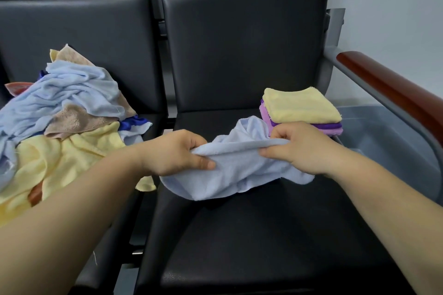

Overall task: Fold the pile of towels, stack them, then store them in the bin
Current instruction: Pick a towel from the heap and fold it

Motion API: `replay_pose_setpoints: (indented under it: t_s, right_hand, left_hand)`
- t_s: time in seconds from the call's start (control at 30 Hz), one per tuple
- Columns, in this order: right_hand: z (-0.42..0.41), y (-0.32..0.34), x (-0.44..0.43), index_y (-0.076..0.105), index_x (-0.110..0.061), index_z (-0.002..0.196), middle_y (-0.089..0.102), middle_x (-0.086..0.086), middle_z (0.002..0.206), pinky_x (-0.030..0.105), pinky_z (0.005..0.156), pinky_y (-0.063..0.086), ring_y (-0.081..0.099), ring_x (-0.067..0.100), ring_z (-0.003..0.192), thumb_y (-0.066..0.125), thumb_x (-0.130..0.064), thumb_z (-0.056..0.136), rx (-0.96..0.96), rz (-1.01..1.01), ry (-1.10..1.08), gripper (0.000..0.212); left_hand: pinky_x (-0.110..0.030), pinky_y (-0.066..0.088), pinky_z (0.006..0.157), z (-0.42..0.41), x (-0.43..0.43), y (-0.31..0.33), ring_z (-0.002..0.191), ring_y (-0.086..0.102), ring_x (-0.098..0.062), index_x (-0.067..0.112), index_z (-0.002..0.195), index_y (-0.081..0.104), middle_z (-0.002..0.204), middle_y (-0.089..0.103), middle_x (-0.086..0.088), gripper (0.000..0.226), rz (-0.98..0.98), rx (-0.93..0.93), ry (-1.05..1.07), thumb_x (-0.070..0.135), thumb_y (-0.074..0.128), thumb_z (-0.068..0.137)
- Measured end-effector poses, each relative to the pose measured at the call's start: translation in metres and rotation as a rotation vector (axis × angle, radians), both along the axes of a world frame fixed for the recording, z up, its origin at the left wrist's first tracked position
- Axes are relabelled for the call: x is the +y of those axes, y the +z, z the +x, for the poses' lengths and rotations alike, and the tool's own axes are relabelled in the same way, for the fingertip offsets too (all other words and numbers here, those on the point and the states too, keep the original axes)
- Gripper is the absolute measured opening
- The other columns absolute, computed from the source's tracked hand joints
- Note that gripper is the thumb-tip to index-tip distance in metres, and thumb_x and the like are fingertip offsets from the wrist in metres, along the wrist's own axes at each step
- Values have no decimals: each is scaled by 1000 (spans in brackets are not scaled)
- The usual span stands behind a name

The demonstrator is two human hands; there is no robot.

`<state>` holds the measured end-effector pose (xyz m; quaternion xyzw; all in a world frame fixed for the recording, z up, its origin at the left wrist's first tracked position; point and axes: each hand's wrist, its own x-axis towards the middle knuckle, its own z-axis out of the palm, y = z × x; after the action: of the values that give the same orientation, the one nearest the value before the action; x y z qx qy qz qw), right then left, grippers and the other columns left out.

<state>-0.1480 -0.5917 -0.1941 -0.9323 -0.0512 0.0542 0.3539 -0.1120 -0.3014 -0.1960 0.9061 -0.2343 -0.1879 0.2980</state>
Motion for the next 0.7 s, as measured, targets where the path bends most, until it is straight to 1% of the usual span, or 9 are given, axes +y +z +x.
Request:
replay_pose_setpoints:
  t_s: [0.1, 0.17, 0.3, 0.33, 0.4, 0.47, 0.57, 0.63, 0.7]
  right_hand:
    - [-2, -4, 2, 53, -5, 75, 49, -3, 65, 34, 64, 40, 48, 12, 62, 79, -35, 87, 59, 158, 34, 42]
    - [-4, -7, 4, 54, -12, 73, 52, -4, 66, 33, 64, 42, 50, 11, 62, 82, -31, 85, 126, 224, 77, 36]
    - [-3, -9, 9, 48, -17, 73, 46, -4, 66, 34, 62, 40, 44, 11, 61, 83, -38, 78, 139, -44, 192, 41]
    - [-1, -9, 10, 46, -18, 69, 43, -5, 65, 34, 61, 39, 41, 11, 60, 81, -39, 79, 129, -128, 209, 42]
    - [1, -6, 9, 50, -19, 64, 46, -6, 62, 32, 62, 40, 43, 10, 59, 79, -41, 84, 117, -167, 187, 41]
    - [0, 3, 7, 65, -19, 70, 62, -7, 67, 30, 66, 48, 58, 9, 65, 79, -41, 87, 112, -7, 129, 31]
    - [-4, 9, 8, 77, -16, 91, 77, 3, 90, 38, 79, 57, 74, 15, 86, 78, -24, 90, 121, 394, 121, 8]
    - [-3, 4, 12, 75, -10, 106, 76, 15, 101, 45, 81, 58, 75, 24, 95, 83, -22, 84, 136, 527, 170, 27]
    - [-1, -2, 16, 67, -4, 113, 65, 24, 94, 47, 67, 50, 66, 30, 80, 88, -26, 76, 203, 490, 199, 48]
  left_hand:
    - [-46, 52, 72, 0, 1, -2, 76, 62, -16, 10, 85, 63, 82, 66, -8, 43, -147, 48, 32, 53, 72, 82]
    - [-33, 42, 61, -1, 0, -2, 68, 51, -11, 14, 76, 56, 71, 55, 1, 39, -268, 65, 90, 47, 74, 84]
    - [-29, 44, 64, -5, -6, 4, 73, 56, -14, 5, 86, 58, 76, 60, 0, 43, -514, 76, 145, 43, 78, 78]
    - [-27, 45, 63, -5, -6, 7, 72, 57, -12, 6, 84, 60, 75, 61, 1, 40, -508, 76, 114, 40, 80, 76]
    - [-23, 45, 60, -5, -5, 12, 68, 56, -8, 10, 80, 62, 70, 60, 4, 35, -307, 22, 21, 36, 84, 72]
    - [-27, 46, 63, -4, -1, 10, 68, 57, -7, 12, 78, 64, 70, 60, 4, 34, -89, 11, -55, 35, 88, 72]
    - [-44, 53, 78, -1, 6, 2, 80, 66, -18, 9, 86, 68, 84, 71, -8, 36, -122, 58, -19, 41, 83, 79]
    - [-58, 53, 91, -2, 6, 3, 100, 70, -38, 5, 99, 68, 103, 72, -21, 46, -278, 95, 62, 45, 79, 80]
    - [-65, 51, 98, -3, 3, 6, 112, 64, -47, -2, 114, 63, 115, 67, -29, 46, -481, 153, 105, 33, 75, 86]
